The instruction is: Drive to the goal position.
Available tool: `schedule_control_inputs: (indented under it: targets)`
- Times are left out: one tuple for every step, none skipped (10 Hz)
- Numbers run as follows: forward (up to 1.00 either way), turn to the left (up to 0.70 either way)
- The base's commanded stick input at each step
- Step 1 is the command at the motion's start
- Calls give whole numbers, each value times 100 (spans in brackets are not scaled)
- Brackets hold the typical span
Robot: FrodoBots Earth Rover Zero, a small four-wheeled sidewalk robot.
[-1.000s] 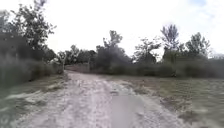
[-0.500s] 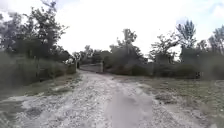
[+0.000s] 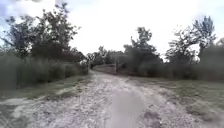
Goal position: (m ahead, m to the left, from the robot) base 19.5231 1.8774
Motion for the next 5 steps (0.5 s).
schedule_control_inputs:
  targets:
    - [100, 0]
    - [100, 0]
    - [100, 0]
    - [100, 0]
    - [100, 0]
